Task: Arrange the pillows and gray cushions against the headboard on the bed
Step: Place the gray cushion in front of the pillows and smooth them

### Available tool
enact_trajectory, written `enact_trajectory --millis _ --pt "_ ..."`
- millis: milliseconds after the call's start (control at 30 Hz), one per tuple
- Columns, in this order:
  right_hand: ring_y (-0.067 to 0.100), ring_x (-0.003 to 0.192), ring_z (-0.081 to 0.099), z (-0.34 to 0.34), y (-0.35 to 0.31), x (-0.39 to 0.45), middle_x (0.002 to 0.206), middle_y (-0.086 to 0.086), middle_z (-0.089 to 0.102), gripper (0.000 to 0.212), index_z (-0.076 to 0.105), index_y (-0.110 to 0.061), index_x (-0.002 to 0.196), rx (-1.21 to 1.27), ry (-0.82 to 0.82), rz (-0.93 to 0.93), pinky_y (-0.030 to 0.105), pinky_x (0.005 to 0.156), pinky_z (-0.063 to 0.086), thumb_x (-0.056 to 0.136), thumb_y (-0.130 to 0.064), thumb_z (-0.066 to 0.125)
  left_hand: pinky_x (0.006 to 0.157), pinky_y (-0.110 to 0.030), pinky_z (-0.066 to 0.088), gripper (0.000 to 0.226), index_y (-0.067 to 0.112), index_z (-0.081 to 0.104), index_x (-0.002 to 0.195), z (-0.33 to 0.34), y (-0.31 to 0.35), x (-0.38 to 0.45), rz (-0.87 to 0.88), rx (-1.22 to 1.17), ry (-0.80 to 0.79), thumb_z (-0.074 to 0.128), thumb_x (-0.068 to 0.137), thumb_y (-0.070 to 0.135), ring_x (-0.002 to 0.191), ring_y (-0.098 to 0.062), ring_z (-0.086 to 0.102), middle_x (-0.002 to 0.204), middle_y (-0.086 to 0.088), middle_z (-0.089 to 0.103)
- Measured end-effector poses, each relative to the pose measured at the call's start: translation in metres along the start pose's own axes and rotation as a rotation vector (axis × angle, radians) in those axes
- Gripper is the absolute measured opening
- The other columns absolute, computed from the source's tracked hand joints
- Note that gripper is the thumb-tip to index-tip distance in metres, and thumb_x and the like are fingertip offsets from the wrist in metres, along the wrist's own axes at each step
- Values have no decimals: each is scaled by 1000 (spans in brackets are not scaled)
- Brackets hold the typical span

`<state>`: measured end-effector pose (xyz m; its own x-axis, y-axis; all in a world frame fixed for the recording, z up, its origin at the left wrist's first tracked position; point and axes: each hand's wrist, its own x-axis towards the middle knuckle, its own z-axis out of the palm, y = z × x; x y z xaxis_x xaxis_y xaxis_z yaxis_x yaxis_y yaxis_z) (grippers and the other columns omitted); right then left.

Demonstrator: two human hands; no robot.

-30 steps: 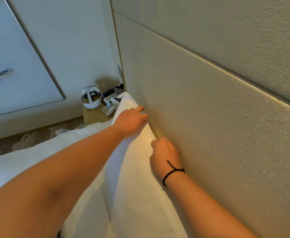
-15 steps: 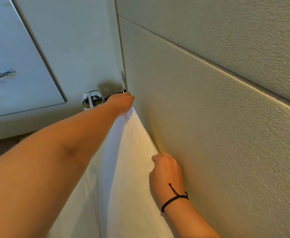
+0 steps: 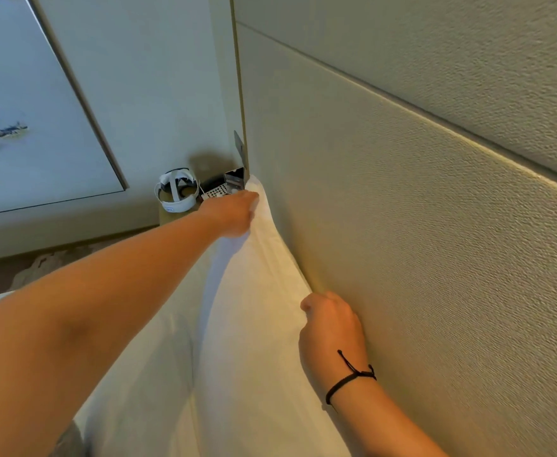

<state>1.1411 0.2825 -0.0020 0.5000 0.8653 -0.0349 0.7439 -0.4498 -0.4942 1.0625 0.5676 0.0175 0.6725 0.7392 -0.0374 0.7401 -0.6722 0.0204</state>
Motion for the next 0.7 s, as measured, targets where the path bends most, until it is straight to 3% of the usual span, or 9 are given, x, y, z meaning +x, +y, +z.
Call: enact_trajectory --millis 100,200,333,467,567,633,700 --pt "15 76 48 -2 1 1 93 -5 46 44 65 -15 109 -17 7 -17 27 66 44 79 11 45 85 -39 44 48 12 32 146 -11 1 10 -146 -316 23 41 102 29 115 -35 55 136 -18 53" --pt "13 76 47 -5 2 2 92 -6 46 41 66 -15 110 -3 14 -35 24 65 40 83 9 47 79 -36 43 51 10 28 147 -14 3 24 -274 -542 49 45 101 22 100 -32 57 128 -21 57" --pt "13 75 47 -3 2 2 91 -7 46 42 66 -16 110 25 38 -36 22 62 36 82 9 46 92 -36 42 55 12 31 149 -2 5 36 -332 -678 42 52 98 21 123 -35 51 141 -19 49" --pt "14 77 48 -4 2 6 92 -5 47 41 66 -15 106 45 20 -13 24 65 42 80 10 46 108 -45 37 57 20 38 146 16 19 19 -167 -410 104 57 95 33 137 -34 38 148 -15 44" --pt "18 69 45 -1 -1 -2 86 -1 47 36 62 -12 90 -22 82 -14 30 54 38 74 12 42 103 -46 40 40 28 55 133 11 31 -9 223 -8 249 52 94 32 132 -32 40 147 -6 45" --pt "20 64 39 2 -5 -8 81 2 43 28 52 -12 80 -106 130 -81 27 45 20 74 12 41 94 -38 43 33 31 61 126 0 45 -25 448 60 54 51 94 28 119 -23 51 139 3 54" --pt "20 65 35 2 -8 -10 81 2 38 25 48 -15 81 -144 156 -117 26 45 11 80 9 43 93 -33 47 39 34 59 127 -10 62 -37 456 -71 -334 51 93 17 111 -16 56 128 7 59"
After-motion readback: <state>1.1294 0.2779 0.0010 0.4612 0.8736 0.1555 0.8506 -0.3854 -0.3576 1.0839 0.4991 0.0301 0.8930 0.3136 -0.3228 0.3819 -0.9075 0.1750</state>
